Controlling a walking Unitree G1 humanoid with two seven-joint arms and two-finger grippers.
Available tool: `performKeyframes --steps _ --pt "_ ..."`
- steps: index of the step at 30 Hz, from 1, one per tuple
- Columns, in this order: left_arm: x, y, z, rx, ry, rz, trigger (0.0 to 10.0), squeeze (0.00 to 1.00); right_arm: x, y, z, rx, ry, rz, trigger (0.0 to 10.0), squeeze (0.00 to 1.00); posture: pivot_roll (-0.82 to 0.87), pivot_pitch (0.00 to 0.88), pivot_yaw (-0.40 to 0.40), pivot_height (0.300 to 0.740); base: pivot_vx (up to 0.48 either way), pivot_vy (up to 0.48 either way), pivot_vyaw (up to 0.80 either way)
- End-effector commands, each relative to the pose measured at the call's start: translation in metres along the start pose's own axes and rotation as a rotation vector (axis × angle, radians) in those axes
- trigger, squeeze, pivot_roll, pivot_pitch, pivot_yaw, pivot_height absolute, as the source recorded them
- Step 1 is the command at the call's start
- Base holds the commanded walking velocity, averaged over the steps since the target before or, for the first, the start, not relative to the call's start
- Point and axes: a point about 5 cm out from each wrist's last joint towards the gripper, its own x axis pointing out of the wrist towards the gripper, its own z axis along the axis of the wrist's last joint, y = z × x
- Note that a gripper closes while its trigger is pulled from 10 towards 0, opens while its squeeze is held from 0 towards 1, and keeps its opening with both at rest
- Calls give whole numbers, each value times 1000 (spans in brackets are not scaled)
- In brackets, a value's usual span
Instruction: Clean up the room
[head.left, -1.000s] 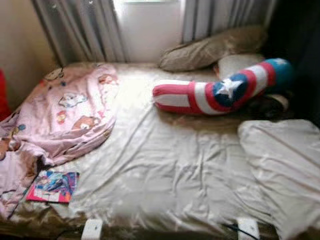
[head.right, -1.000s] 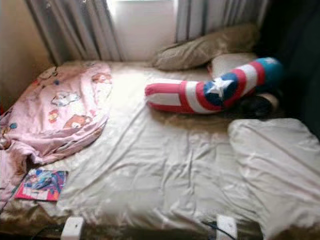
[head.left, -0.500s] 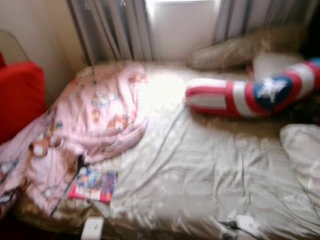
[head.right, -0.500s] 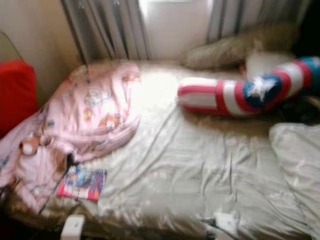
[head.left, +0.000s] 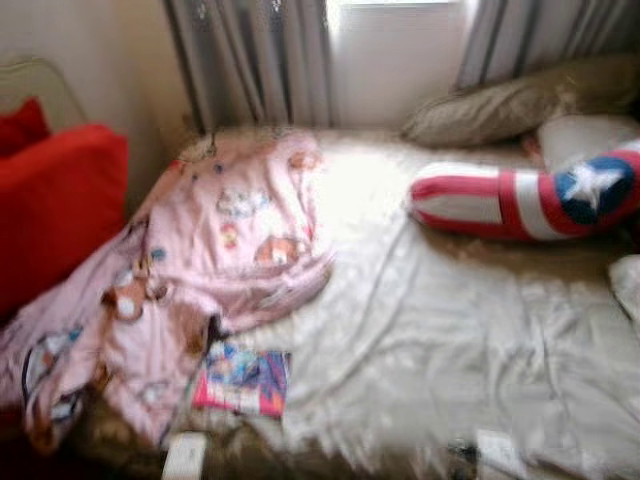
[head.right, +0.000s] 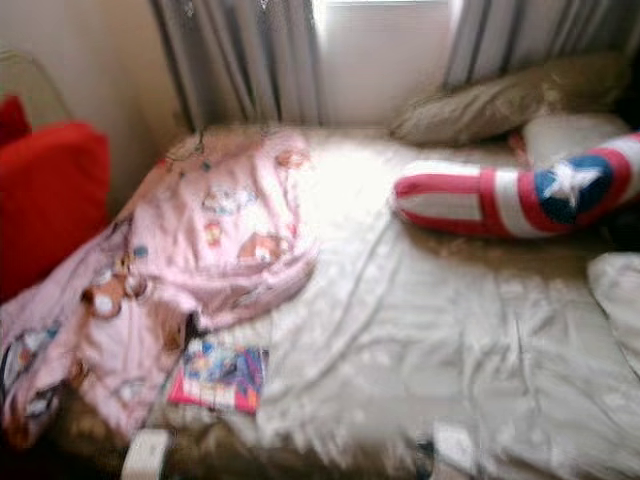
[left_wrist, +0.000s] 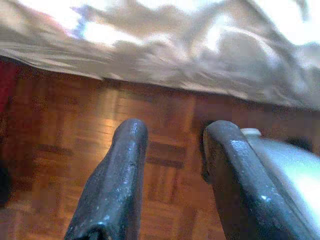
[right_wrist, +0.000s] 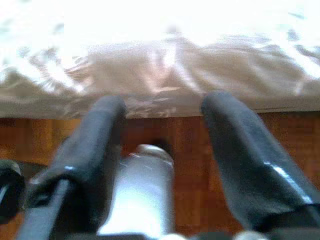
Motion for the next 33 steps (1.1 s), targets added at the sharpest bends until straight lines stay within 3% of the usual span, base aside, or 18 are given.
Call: performKeyframes --steps 1,13,25,33 --pt "-1 -2 -5 0 16 -1 10000 0 0 -6 2 -6 -9 -10 10000 0 27 0 46 740 0 480 775" --pt "-1 -1 -5 -1 13 2 10000 0 -1 -6 1 33 -8 -11 10000 0 29 0 47 740 0 455 648" --pt "-1 0 0 -61 -51 2 10000 0 -1 -5 2 60 -34 -14 10000 0 38 4 47 740 0 0 0" --pt "-1 -1 0 -54 -48 -7 10000 0 -1 -5 3 61 -36 -21 10000 0 28 0 48 740 0 0 0"
